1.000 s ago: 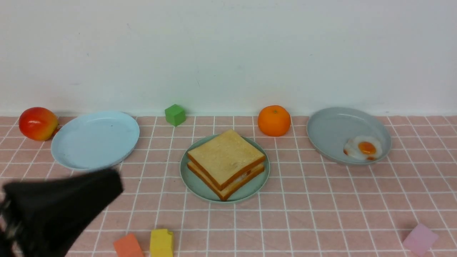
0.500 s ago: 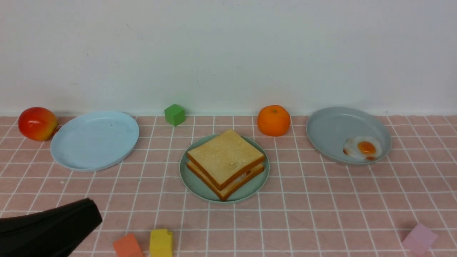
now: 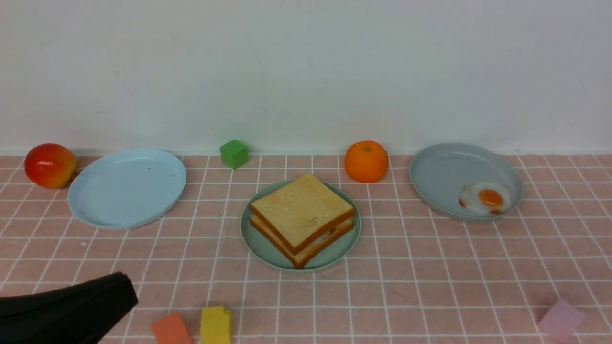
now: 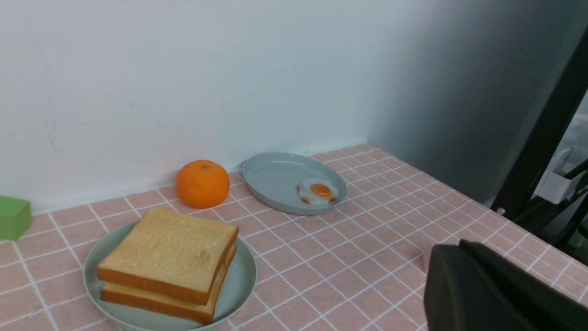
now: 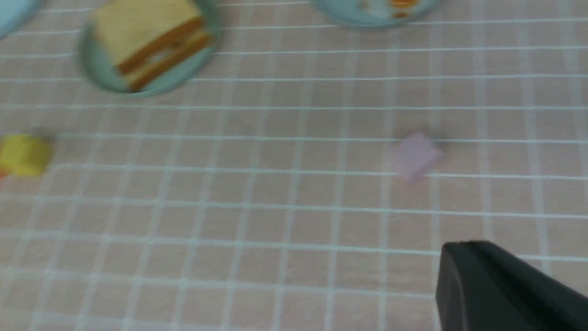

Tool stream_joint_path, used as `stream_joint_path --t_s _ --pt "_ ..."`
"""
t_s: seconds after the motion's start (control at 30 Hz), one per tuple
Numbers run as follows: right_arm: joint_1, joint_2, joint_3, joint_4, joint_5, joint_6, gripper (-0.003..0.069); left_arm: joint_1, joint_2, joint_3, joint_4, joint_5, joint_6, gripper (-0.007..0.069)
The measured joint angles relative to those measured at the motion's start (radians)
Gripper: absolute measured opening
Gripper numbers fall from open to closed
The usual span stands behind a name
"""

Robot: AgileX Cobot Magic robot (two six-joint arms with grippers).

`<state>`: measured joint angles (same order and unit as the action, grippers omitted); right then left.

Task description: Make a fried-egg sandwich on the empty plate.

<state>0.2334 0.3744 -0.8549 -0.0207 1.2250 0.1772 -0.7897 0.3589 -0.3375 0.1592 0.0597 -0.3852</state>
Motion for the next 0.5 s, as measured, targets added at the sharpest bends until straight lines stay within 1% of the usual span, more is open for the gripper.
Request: stream_joint_path --t_s 0.03,0.07,0.1,0.13,0.2,0.27,0.37,0.5 --pt "-0.036 -0.054 0.084 -0.012 -0.115 -0.014 -0.0006 0.000 0.000 0.000 0.000 0.002 0.000 -0.0013" --pt "-0.058 -0.081 0.138 -0.014 -0.191 -0.025 -0.0009 0.000 0.000 0.001 0.000 0.002 0.000 -0.0013" --pt "-0.069 -0.095 0.153 -0.014 -0.234 -0.027 -0.0010 0.000 0.000 0.001 0.000 0.002 0.000 -0.0013" --pt "-0.116 -0.147 0.299 -0.016 -0.402 -0.044 -0.0011 0.000 0.000 0.001 0.000 0.003 0.000 -0.0013" --pt "-0.174 -0.211 0.457 -0.026 -0.572 -0.051 -0.0010 0.000 0.000 0.001 0.000 0.006 0.000 -0.0013" --pt "-0.222 -0.262 0.616 -0.034 -0.704 -0.052 -0.0010 0.000 0.000 0.001 0.000 0.006 0.000 -0.0013" --pt "-0.273 -0.316 0.760 -0.038 -0.788 -0.048 -0.0010 0.000 0.000 0.001 0.000 0.006 0.000 -0.0013" --pt "-0.292 -0.370 0.861 -0.037 -0.837 -0.048 -0.0010 0.000 0.000 0.001 0.000 0.006 0.000 -0.0013"
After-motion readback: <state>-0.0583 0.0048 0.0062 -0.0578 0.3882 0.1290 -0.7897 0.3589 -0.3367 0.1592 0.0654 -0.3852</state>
